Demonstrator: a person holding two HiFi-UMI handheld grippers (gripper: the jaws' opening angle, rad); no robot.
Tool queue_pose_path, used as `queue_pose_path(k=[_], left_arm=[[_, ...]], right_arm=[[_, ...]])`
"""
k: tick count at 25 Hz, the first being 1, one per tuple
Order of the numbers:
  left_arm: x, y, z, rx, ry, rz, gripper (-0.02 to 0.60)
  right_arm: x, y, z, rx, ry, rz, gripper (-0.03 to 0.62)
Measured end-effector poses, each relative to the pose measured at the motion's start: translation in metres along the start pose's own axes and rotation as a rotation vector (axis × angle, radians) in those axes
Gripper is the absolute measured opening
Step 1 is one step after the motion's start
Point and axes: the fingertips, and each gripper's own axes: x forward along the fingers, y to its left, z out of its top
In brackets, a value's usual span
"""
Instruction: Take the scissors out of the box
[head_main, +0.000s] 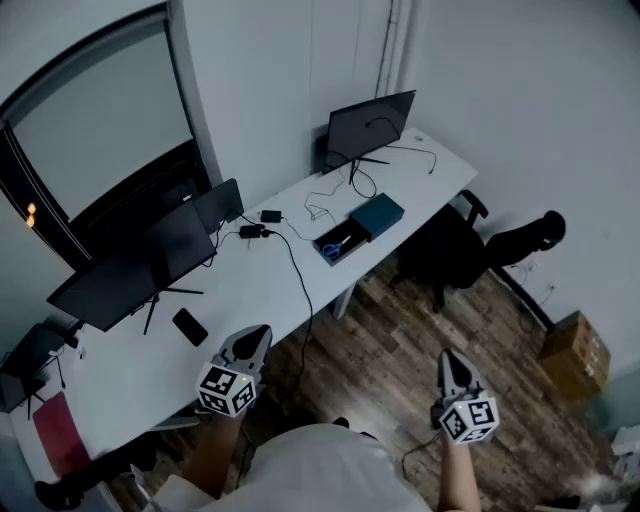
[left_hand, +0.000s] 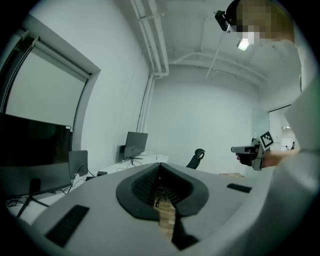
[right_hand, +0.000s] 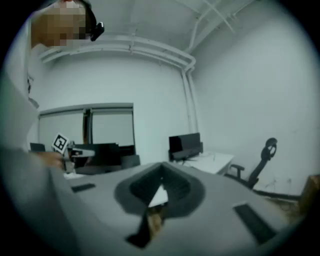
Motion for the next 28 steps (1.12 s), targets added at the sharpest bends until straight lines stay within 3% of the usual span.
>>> queue_pose_path(k=[17,28], left_arm=[[0.007,-0.026,-0.007,0.005,0.012,0.01,0.034],[0.024,-0.054,-0.018,0.001,0.006,0.056,0.032]], right_arm=[[-0.013,-0.023,0.0,-0.011,0.006,0.019,0.032],[-0.017,-0.051,-0.009,-0.046,0.029,0.132,0.031]])
